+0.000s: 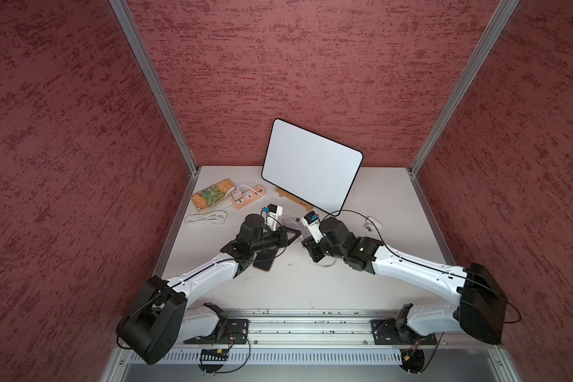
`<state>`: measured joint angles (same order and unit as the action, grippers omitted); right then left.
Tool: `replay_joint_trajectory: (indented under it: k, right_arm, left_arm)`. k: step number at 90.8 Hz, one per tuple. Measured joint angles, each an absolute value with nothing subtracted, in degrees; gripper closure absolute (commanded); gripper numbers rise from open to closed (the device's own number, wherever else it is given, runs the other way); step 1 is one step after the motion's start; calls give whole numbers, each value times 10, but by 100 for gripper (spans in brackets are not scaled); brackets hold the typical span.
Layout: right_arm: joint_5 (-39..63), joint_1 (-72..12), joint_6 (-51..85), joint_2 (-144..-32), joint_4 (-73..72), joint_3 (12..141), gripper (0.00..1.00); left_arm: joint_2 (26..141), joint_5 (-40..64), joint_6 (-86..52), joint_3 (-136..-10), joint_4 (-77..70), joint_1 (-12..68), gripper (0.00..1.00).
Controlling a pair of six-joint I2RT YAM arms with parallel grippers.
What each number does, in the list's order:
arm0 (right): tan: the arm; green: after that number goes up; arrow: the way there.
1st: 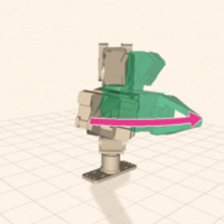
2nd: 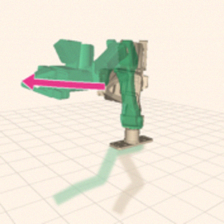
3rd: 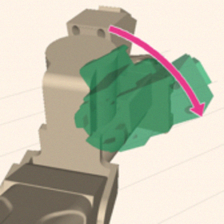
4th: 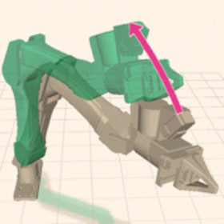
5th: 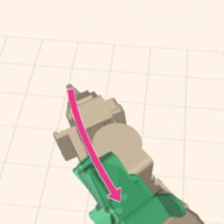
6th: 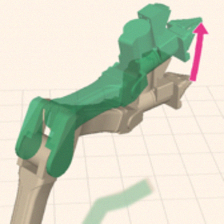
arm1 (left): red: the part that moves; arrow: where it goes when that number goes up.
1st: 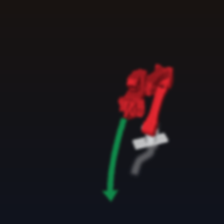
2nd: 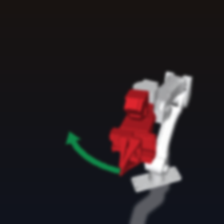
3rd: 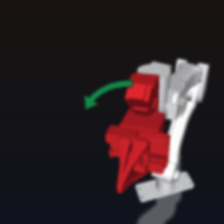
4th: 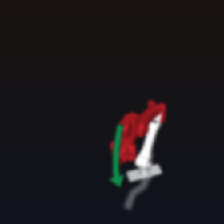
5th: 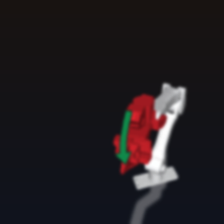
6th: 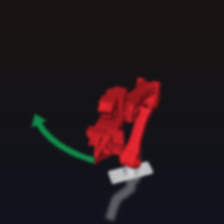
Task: Plug the charging cable into the phone
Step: Pick up the charging cable from the center of the board.
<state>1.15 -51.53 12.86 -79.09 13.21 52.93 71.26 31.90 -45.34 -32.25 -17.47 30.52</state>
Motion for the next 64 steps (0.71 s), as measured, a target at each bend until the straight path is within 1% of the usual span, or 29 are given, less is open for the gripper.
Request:
replay_joint_trajectory:
  k: [50, 64]
  right_arm:
    - [10, -515, 128, -809, 147, 559, 82]
    - [9, -515, 128, -816, 149, 560, 80]
  left_arm:
    - [707, 313, -451, -326, -151, 309, 100]
    - [701, 315, -449, -326, -150, 312, 100]
